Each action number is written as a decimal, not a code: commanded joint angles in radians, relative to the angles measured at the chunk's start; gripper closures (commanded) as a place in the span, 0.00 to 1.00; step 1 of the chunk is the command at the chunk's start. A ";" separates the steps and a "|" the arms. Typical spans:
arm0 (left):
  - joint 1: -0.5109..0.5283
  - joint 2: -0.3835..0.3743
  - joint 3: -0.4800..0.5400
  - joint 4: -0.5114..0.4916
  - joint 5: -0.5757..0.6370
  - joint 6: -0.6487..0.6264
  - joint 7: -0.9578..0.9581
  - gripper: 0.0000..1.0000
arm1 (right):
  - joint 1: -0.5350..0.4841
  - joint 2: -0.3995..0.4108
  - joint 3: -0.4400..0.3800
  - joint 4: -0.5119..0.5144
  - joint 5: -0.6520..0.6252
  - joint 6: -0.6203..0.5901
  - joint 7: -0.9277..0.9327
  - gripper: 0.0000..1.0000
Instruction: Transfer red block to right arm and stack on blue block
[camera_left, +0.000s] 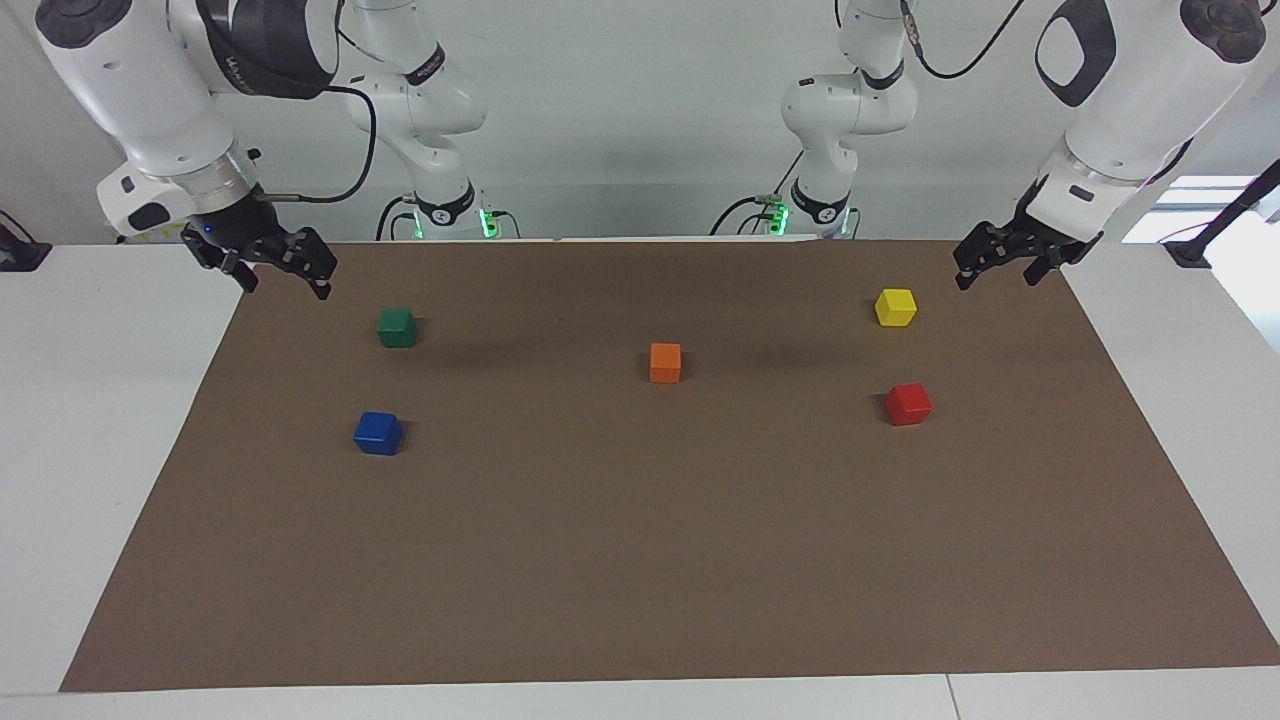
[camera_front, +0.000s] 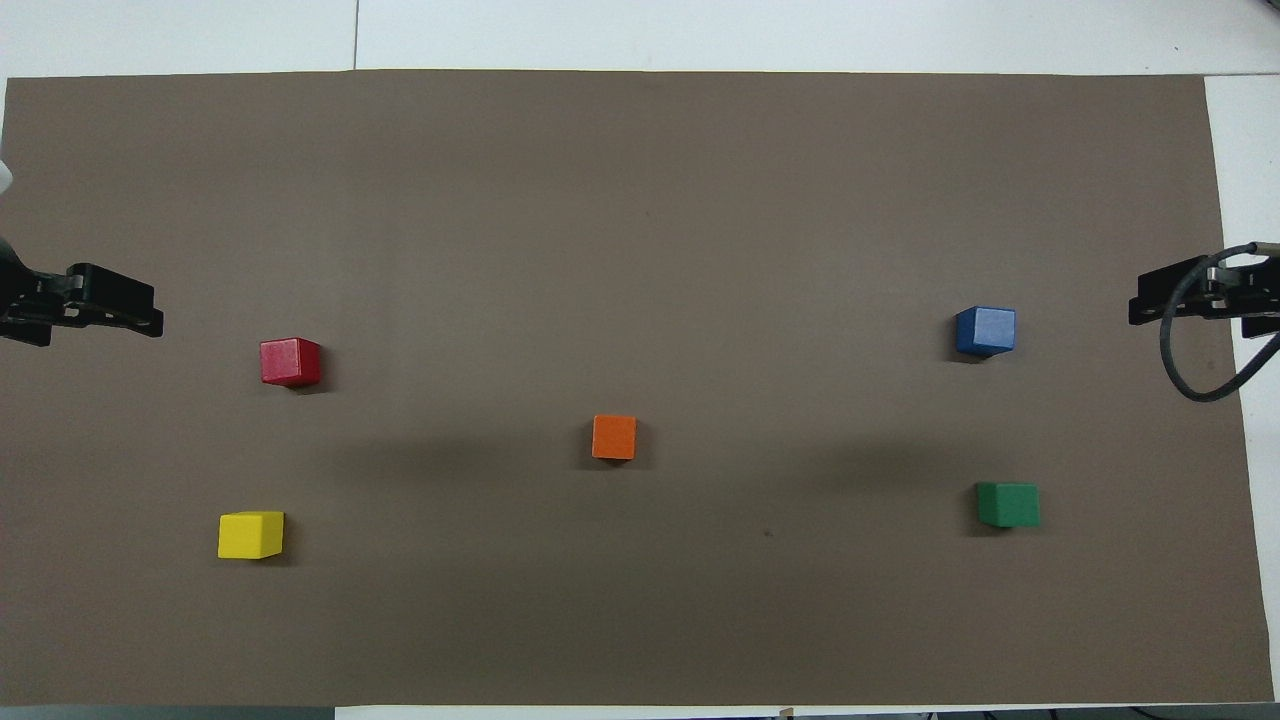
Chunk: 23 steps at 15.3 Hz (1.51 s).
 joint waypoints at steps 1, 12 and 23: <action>-0.008 -0.002 0.009 0.013 0.011 -0.020 -0.003 0.00 | -0.006 -0.022 0.000 -0.021 -0.011 -0.007 -0.022 0.00; -0.005 -0.011 0.012 0.004 0.008 -0.023 -0.012 0.00 | -0.006 -0.022 0.000 -0.019 -0.011 -0.007 -0.022 0.00; 0.026 -0.048 0.006 -0.243 0.011 0.198 -0.009 0.00 | -0.006 -0.022 0.000 -0.019 -0.011 -0.007 -0.022 0.00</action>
